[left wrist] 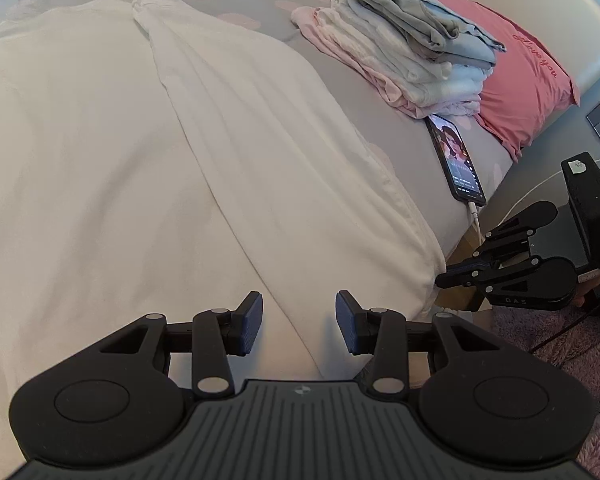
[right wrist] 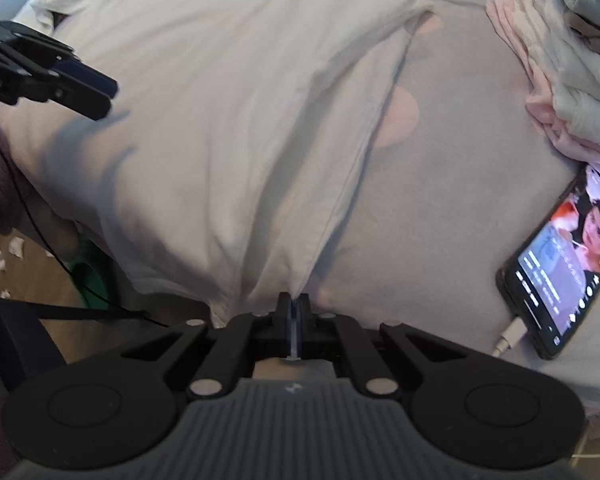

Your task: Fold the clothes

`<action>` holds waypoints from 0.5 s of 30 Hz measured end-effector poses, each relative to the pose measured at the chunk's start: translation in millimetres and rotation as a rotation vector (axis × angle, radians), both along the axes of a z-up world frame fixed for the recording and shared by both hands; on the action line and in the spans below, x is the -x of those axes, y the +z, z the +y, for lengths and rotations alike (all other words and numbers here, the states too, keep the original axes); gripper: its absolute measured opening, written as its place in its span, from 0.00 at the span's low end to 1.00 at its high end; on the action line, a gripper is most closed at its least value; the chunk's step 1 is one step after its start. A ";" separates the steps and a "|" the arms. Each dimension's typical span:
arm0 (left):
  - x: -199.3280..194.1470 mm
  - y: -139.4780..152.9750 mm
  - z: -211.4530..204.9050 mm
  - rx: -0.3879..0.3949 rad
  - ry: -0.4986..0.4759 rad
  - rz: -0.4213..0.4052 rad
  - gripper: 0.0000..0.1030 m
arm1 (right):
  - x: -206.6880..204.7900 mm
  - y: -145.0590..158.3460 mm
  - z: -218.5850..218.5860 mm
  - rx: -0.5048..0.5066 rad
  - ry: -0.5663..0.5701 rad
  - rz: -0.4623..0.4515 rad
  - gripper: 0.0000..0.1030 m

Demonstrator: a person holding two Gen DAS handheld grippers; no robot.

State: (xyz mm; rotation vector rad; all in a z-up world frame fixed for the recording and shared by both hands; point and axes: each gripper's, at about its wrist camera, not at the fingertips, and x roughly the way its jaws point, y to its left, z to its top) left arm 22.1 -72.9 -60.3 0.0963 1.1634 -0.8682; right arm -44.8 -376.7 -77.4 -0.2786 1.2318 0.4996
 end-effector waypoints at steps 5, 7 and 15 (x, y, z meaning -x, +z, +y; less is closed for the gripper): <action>-0.5 1.5 0.3 -0.009 0.006 -0.009 0.36 | 1.4 -1.1 -9.1 0.027 -0.051 0.040 0.02; -2.4 2.6 0.3 -0.006 0.013 -0.009 0.36 | 3.3 -3.2 -6.2 0.066 -0.035 0.052 0.03; -5.2 4.7 -4.1 -0.012 0.014 -0.017 0.36 | 12.4 -0.9 13.5 -0.066 0.038 0.072 0.27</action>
